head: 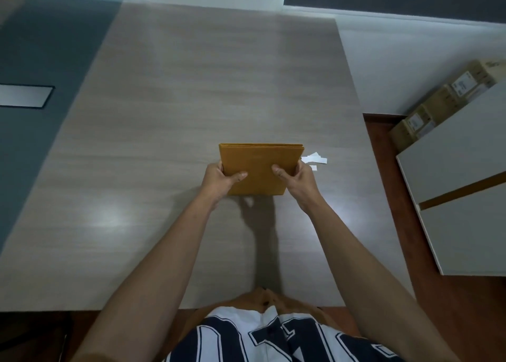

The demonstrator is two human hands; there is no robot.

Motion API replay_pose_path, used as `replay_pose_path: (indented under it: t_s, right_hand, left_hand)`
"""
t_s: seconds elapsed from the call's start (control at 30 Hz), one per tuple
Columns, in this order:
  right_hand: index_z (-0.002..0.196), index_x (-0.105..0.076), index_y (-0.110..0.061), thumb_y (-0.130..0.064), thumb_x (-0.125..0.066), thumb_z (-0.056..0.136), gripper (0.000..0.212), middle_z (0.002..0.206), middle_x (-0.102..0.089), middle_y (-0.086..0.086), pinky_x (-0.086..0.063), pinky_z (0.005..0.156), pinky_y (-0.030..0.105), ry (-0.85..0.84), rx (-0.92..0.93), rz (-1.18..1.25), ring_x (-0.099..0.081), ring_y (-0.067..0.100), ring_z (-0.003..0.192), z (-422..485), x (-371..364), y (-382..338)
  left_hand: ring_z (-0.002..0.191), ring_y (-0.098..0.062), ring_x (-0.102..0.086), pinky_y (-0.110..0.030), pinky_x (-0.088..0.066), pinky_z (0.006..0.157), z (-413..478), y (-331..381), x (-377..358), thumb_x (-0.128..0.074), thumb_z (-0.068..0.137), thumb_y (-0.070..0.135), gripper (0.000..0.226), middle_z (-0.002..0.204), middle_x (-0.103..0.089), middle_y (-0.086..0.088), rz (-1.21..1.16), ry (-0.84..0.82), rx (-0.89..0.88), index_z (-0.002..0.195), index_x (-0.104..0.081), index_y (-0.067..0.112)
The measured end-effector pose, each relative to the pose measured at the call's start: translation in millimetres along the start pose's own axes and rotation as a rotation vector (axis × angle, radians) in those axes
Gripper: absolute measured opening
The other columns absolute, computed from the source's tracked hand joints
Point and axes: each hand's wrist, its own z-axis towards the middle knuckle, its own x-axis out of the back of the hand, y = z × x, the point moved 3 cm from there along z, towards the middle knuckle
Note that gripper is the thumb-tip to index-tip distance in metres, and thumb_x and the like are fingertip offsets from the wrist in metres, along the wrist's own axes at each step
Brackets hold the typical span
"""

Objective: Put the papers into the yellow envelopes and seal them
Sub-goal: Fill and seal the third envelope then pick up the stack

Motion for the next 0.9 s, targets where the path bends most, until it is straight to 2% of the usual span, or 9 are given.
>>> replay_pose_path:
  t_s: [0.1,0.23,0.3,0.37,0.47,0.6,0.7,0.8,0.9]
  right_hand:
    - [0.112,-0.061,-0.029,-0.028,-0.076,0.084,0.031,0.107,-0.069,-0.016,-0.055,0.077,0.016,0.015,-0.014,-0.039,-0.067,0.001,0.098,3.4,0.3,-5.1]
    - [0.108,-0.063,-0.027,-0.040,-0.077,0.081,0.033,0.103,-0.070,-0.012,-0.055,0.070,0.020,0.124,-0.052,-0.058,-0.068,0.009,0.096,5.9,13.6,-14.9]
    - [0.107,-0.064,-0.025,-0.041,-0.077,0.081,0.033,0.103,-0.070,-0.010,-0.056,0.070,0.021,0.153,-0.049,-0.045,-0.068,0.013,0.098,4.9,23.2,-20.9]
    - [0.108,-0.063,-0.027,-0.040,-0.078,0.080,0.034,0.106,-0.069,-0.009,-0.058,0.074,0.025,0.148,-0.037,-0.036,-0.067,0.014,0.100,1.6,35.2,-26.7]
    - [0.120,-0.061,-0.017,-0.034,-0.077,0.082,0.045,0.116,-0.068,-0.001,-0.058,0.088,0.039,0.138,-0.043,-0.059,-0.066,0.019,0.106,-6.2,57.7,-30.0]
    - [0.132,-0.055,-0.014,-0.031,-0.073,0.087,0.052,0.125,-0.064,0.004,-0.052,0.097,0.047,0.222,-0.087,-0.089,-0.062,0.025,0.114,-24.9,99.7,-29.4]
    - [0.130,-0.057,-0.014,-0.027,-0.072,0.089,0.045,0.123,-0.065,0.004,-0.052,0.097,0.048,0.342,-0.092,-0.072,-0.062,0.026,0.114,-41.5,137.4,-31.7]
    - [0.136,-0.051,-0.016,-0.025,-0.069,0.091,0.050,0.128,-0.062,0.002,-0.051,0.098,0.047,0.425,-0.064,-0.030,-0.060,0.023,0.116,-59.3,176.5,-36.7]
    - [0.134,-0.051,-0.020,-0.027,-0.067,0.092,0.046,0.127,-0.062,-0.001,-0.051,0.098,0.048,0.512,-0.053,0.019,-0.060,0.020,0.115,-80.7,221.6,-38.5]
  left_hand:
    - [0.101,-0.028,-0.068,-0.045,-0.055,0.093,2.0,-1.0,-2.2,-0.077,0.081,0.003,0.033,0.113,-0.070,-0.015,0.028,0.023,-0.001,0.113,-0.066,0.006]
    - [0.081,-0.008,-0.068,-0.026,-0.058,0.071,7.8,14.5,-17.9,-0.075,0.084,0.008,0.027,0.105,-0.071,-0.005,0.057,-0.011,-0.041,0.107,-0.064,0.019]
    - [0.084,-0.010,-0.068,-0.027,-0.056,0.072,10.1,20.8,-28.9,-0.074,0.085,0.009,0.028,0.105,-0.070,-0.003,0.043,-0.033,-0.032,0.110,-0.063,0.019]
    - [0.085,-0.010,-0.067,-0.027,-0.055,0.070,11.6,27.2,-41.5,-0.073,0.086,0.013,0.027,0.102,-0.070,0.001,0.041,-0.058,-0.017,0.109,-0.062,0.022]
    - [0.084,-0.005,-0.066,-0.022,-0.053,0.064,16.2,36.3,-63.1,-0.073,0.087,0.015,0.028,0.099,-0.069,0.006,0.031,-0.099,-0.014,0.110,-0.061,0.024]
    - [0.082,-0.001,-0.064,-0.014,-0.050,0.058,19.1,51.1,-113.1,-0.073,0.086,0.011,0.033,0.094,-0.067,0.012,0.017,-0.194,-0.021,0.114,-0.058,0.022]
    - [0.092,-0.011,-0.064,-0.025,-0.051,0.071,12.9,59.7,-158.7,-0.074,0.086,0.016,0.036,0.104,-0.067,0.006,0.060,-0.286,-0.021,0.117,-0.057,0.022]
    - [0.107,-0.022,-0.061,-0.039,-0.051,0.088,0.4,67.4,-208.1,-0.073,0.088,0.023,0.047,0.121,-0.063,0.000,0.123,-0.364,-0.051,0.131,-0.053,0.018]
    - [0.110,-0.023,-0.059,-0.040,-0.049,0.089,-17.4,79.0,-262.1,-0.070,0.090,0.028,0.049,0.122,-0.061,0.003,0.202,-0.398,-0.125,0.134,-0.050,0.021]
